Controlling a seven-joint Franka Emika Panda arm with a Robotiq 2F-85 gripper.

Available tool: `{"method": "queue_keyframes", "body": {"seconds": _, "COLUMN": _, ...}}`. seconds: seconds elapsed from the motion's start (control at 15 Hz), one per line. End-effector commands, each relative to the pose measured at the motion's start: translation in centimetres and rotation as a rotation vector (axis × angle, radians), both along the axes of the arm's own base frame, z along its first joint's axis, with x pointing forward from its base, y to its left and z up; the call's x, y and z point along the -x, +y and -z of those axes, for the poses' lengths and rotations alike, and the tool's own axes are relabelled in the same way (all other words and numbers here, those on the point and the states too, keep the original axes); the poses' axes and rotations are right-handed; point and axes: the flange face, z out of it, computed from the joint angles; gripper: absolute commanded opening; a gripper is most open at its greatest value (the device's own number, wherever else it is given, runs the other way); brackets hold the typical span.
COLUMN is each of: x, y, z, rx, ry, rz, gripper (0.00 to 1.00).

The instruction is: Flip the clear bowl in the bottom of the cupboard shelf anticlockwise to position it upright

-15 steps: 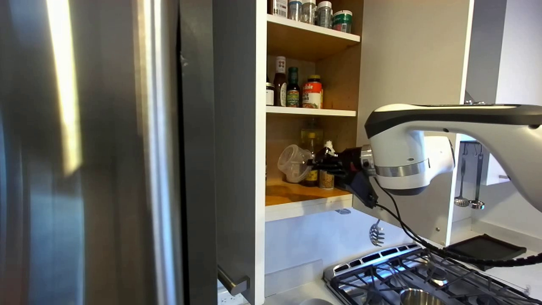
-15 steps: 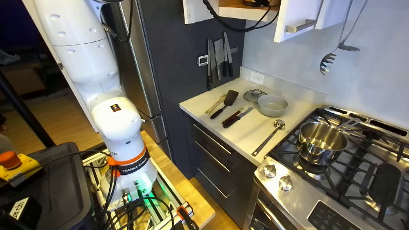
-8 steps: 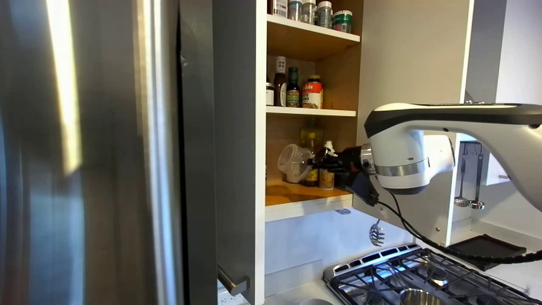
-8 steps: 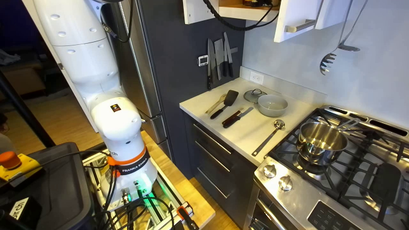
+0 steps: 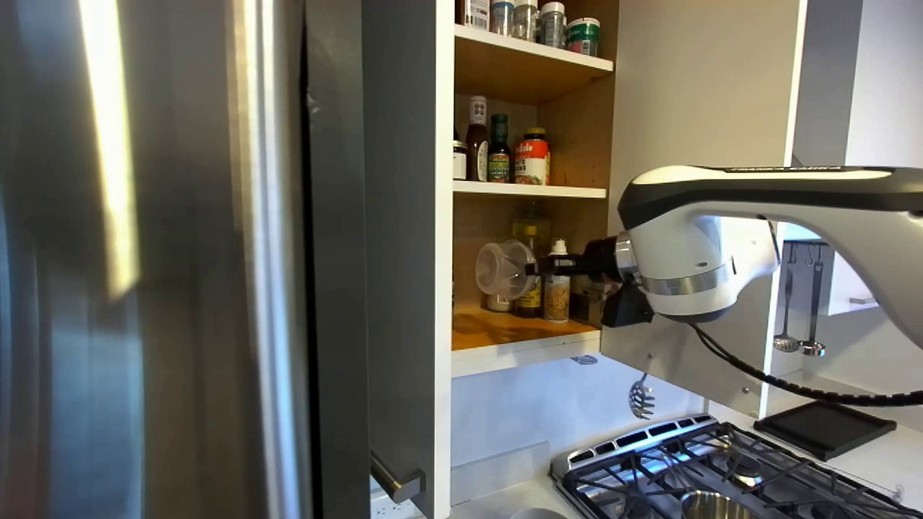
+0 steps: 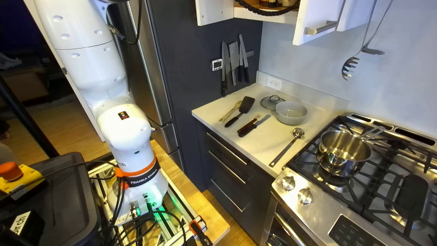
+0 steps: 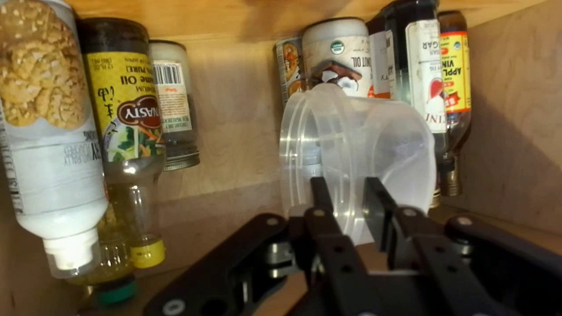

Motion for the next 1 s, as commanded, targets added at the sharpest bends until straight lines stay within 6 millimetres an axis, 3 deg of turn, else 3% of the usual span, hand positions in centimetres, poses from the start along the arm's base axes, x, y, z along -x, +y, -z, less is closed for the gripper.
{"method": "queue_keyframes", "body": {"seconds": 0.0, "x": 1.0, "y": 0.1, "z": -0.4, "rx": 0.190, "ry": -0.048, "rz": -0.042, "gripper": 0.06}}
{"method": "queue_keyframes", "body": {"seconds": 0.47, "x": 2.0, "y": 0.7, "z": -0.3, "rx": 0.530, "ry": -0.142, "rz": -0.094, "gripper": 0.06}}
{"method": "queue_keyframes", "body": {"seconds": 0.73, "x": 2.4, "y": 1.0, "z": 0.8, "rx": 0.619, "ry": -0.143, "rz": -0.087, "gripper": 0.06}}
{"method": "queue_keyframes", "body": {"seconds": 0.8, "x": 1.4, "y": 0.9, "z": 0.1, "rx": 0.564, "ry": -0.148, "rz": -0.096, "gripper": 0.25}}
{"method": "queue_keyframes", "body": {"seconds": 0.93, "x": 1.4, "y": 1.1, "z": 0.5, "rx": 0.584, "ry": -0.146, "rz": -0.090, "gripper": 0.25}}
